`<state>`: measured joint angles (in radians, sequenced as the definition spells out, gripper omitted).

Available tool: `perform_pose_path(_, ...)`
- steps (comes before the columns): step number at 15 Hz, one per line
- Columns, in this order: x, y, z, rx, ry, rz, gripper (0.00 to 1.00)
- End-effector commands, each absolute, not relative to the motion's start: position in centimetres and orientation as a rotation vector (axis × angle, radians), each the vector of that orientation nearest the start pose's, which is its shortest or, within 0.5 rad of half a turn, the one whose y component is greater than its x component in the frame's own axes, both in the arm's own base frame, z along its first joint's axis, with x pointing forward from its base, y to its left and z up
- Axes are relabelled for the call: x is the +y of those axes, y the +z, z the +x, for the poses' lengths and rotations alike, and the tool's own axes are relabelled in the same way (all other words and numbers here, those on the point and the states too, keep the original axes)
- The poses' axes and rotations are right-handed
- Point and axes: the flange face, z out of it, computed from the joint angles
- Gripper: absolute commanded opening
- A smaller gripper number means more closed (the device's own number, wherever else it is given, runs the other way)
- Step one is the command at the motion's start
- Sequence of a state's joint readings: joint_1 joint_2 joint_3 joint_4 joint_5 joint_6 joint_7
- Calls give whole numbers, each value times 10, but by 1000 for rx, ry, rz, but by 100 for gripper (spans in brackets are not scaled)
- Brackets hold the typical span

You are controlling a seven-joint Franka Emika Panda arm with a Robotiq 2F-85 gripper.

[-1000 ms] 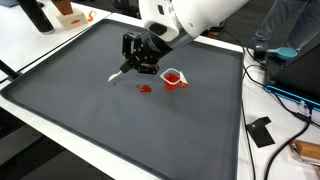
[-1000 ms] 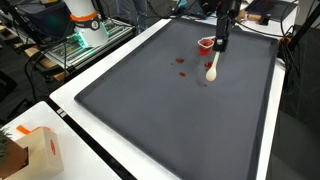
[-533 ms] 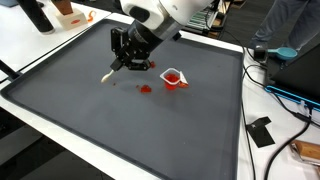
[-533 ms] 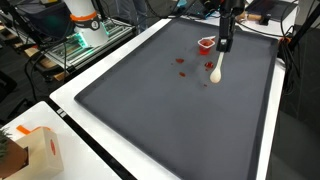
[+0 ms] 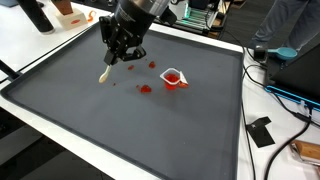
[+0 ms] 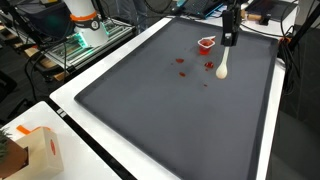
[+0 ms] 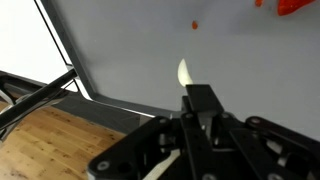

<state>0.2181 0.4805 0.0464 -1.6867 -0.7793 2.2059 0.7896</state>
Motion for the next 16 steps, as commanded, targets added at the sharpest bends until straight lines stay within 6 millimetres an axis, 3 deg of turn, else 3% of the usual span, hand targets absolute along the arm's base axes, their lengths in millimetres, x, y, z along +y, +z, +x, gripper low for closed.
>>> perform_pose_path(1, 135, 353, 653, -87, 476, 2704, 3)
perform_pose_path(7, 114, 384, 648, -84, 497, 2896, 3)
perform_pose_path(16, 82, 409, 637, 5, 476, 3222, 3)
